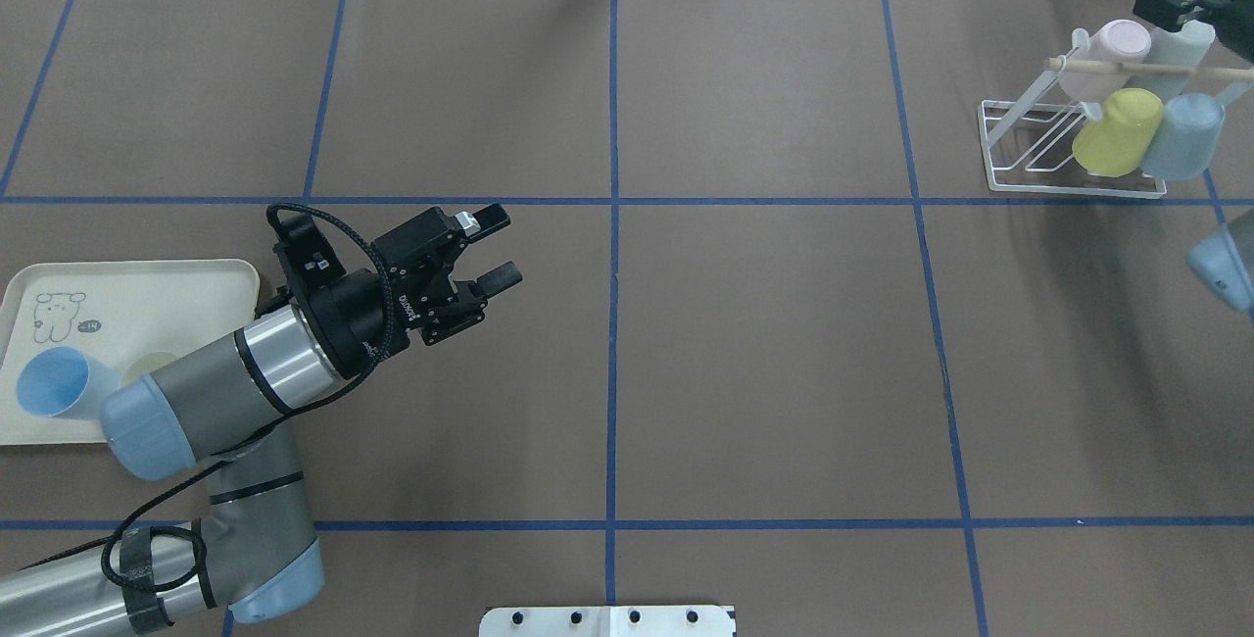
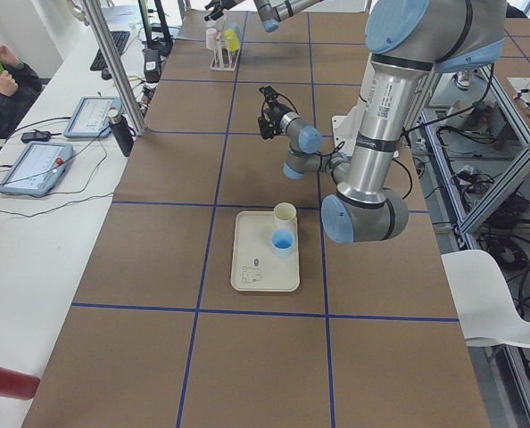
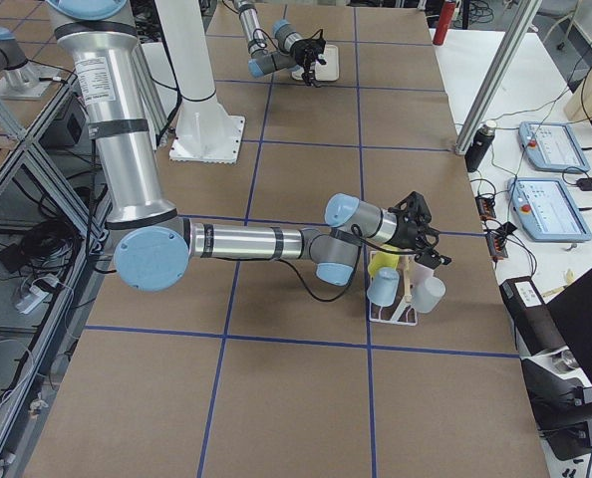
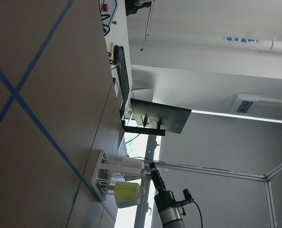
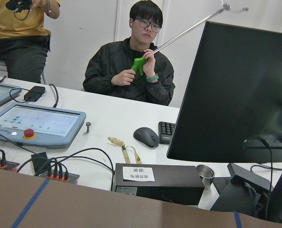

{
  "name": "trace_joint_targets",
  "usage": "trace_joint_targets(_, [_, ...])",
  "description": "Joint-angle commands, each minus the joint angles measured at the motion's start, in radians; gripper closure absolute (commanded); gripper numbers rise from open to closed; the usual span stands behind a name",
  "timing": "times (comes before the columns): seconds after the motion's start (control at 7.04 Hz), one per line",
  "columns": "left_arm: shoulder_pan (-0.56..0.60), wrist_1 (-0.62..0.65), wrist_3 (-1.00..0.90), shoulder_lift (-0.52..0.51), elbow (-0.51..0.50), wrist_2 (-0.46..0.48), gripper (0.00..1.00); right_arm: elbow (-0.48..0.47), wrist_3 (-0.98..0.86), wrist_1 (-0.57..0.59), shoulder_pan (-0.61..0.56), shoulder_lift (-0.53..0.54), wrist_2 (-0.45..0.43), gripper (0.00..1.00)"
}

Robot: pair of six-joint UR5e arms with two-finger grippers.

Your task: Transfer IKEA cup to right arm and place on rack

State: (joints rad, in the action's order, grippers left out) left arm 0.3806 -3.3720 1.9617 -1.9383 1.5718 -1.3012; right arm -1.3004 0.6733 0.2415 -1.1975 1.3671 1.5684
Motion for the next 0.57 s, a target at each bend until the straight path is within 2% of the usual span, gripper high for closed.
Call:
trace_joint_targets(0.0, [0.021,0.016,-0.062,0.066,0.081,-0.070,0.00,-0.157,-0.003,0.216,-0.135,-0.025,0.244,0.00])
trace_joint_targets(0.14, [0.082,0.075,-0.073,0.120,0.136,-0.148,0.00,-0.324,-0.001,0.424,-0.137,-0.023,0.265,0.00])
trace_joint_targets(0.28, [0.160,0.142,-0.073,0.172,0.193,-0.241,0.00,-0.452,0.000,0.584,-0.137,-0.022,0.266,0.00])
trace_joint_targets(0.43, [0.264,0.222,-0.075,0.220,0.241,-0.362,0.00,-0.520,0.002,0.664,-0.136,-0.022,0.281,0.00])
